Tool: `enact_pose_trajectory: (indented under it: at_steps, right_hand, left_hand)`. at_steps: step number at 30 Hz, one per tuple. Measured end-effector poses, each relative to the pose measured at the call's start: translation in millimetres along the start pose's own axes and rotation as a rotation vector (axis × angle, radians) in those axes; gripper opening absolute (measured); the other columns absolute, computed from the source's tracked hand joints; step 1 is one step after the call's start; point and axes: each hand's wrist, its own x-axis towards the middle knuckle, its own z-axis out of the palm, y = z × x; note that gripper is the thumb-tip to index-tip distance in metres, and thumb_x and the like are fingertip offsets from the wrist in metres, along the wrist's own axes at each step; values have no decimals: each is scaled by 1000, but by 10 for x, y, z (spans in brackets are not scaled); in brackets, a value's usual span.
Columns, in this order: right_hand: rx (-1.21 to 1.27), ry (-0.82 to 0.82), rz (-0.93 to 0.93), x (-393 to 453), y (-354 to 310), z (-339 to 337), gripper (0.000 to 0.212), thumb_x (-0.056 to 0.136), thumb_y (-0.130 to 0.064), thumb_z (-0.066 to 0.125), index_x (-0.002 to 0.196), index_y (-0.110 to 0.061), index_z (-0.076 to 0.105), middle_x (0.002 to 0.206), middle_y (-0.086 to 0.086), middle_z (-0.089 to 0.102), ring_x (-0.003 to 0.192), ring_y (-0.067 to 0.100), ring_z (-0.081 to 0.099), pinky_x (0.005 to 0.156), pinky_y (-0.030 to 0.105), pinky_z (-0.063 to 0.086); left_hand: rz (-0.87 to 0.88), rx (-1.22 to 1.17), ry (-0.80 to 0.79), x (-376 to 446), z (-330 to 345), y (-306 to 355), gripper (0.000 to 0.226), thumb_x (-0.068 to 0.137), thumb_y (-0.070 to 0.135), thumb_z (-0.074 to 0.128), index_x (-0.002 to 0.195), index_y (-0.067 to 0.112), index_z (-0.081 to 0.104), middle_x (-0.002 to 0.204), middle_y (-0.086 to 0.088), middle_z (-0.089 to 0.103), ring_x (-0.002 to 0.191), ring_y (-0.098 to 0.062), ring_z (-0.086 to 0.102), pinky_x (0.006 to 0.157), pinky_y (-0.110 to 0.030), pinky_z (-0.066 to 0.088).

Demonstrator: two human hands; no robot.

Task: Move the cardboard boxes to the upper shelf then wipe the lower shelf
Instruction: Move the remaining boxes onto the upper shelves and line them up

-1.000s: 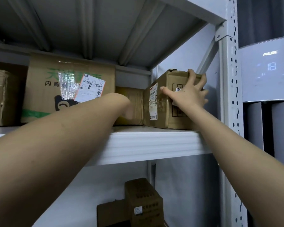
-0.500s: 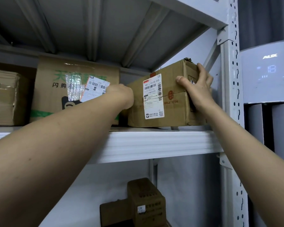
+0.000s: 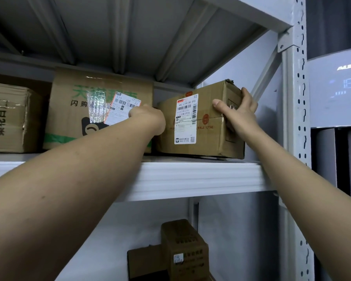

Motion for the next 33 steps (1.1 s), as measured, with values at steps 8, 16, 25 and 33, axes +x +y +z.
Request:
enact_pose_trajectory:
  at_steps: [8,16,25,33]
  right_hand:
    - [-282,33,-70,-271,-340,226,110,66,-88,45,151,-36,-2,160,-5,-10,145,35,8,111,55,17]
    - [-160,-36,-143,-409,-424,368,80,89,-59,46,150,-38,-1,158,1,6,138,36,29,112,55,27]
    - [189,-172,212,-369,-319,292,68,93,-43,39,151,-27,7,137,3,47,113,21,51,87,33,42]
    - [236,-201,308,-366,-274,241,48,92,-58,33,125,-24,34,107,-1,57,92,12,55,63,28,39]
  left_hand:
    - [-17,-37,-75,-60,-8,-60,34,88,14,42,121,10,51,118,-12,50,103,-31,52,75,-36,40]
    - [38,-62,-161,-104,-25,-144,10,92,19,42,100,13,46,101,-10,50,109,-31,55,96,-41,47]
    - [-25,-913,-126,-90,-119,-197,42,99,31,35,126,4,52,119,-16,58,106,-32,58,91,-39,48]
    - [62,-1616,-516,-169,-267,-97,87,69,86,28,112,21,66,107,-5,69,100,-29,61,83,-50,46]
